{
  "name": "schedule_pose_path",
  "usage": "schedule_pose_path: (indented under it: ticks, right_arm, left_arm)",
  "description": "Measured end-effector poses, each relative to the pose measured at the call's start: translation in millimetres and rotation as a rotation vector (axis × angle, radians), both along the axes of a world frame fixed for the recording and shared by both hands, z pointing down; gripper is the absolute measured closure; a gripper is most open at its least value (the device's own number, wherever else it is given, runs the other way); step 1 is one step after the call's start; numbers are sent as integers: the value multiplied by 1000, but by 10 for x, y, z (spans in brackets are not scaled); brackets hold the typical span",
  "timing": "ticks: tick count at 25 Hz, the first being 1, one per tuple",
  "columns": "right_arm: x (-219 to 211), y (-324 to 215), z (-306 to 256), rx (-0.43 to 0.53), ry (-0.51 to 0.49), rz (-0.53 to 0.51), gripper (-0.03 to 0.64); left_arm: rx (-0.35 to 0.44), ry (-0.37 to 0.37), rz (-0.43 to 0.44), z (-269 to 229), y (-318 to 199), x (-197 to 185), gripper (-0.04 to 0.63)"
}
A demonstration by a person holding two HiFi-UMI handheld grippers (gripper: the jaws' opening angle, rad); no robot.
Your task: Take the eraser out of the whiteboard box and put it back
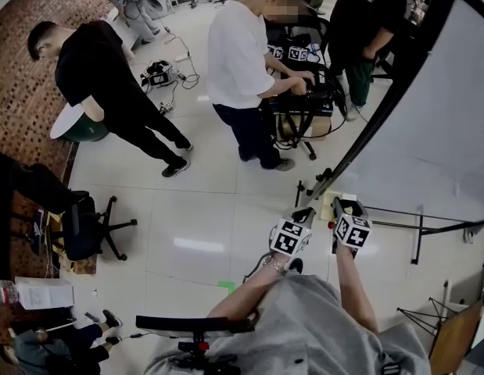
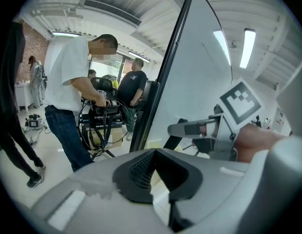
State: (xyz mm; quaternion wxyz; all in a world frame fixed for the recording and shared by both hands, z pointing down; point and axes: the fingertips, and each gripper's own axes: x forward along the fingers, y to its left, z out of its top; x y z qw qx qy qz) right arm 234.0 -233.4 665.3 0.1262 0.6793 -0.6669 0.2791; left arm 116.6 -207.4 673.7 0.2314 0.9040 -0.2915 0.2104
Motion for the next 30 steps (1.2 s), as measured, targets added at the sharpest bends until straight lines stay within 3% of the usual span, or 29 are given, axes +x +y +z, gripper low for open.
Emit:
schedule_pose_path:
  ticks: [6, 9, 13, 18, 25, 26, 28, 30]
  right_arm:
    - [0, -101, -61, 76, 43, 4, 348]
    - [-13, -89, 149, 22, 51, 0, 348]
    - [2, 20, 599, -79, -22, 22, 348]
    - [-36, -111, 774, -160, -32, -61, 345]
    - [-72, 87, 480, -112, -6, -4, 349]
    - [-110, 135, 406, -91, 6, -4, 389]
    - [-211, 266, 317, -51, 11, -29, 614]
    - [-290, 432, 362, -51, -19, -55, 614]
  left_arm:
    - [-7, 3, -5, 25, 27, -57, 592]
    - [-10, 6, -2, 22, 47, -66, 592]
    - [-9, 9, 15, 7, 86, -65, 592]
    - [-9, 10, 19, 5, 91, -100, 592]
    - [-21, 17, 34, 21, 177, -174, 592]
    - [-26, 20, 31, 35, 185, -180, 592]
    - [-39, 29, 31, 79, 245, -158, 592]
    - [-46, 40, 45, 105, 334, -89, 592]
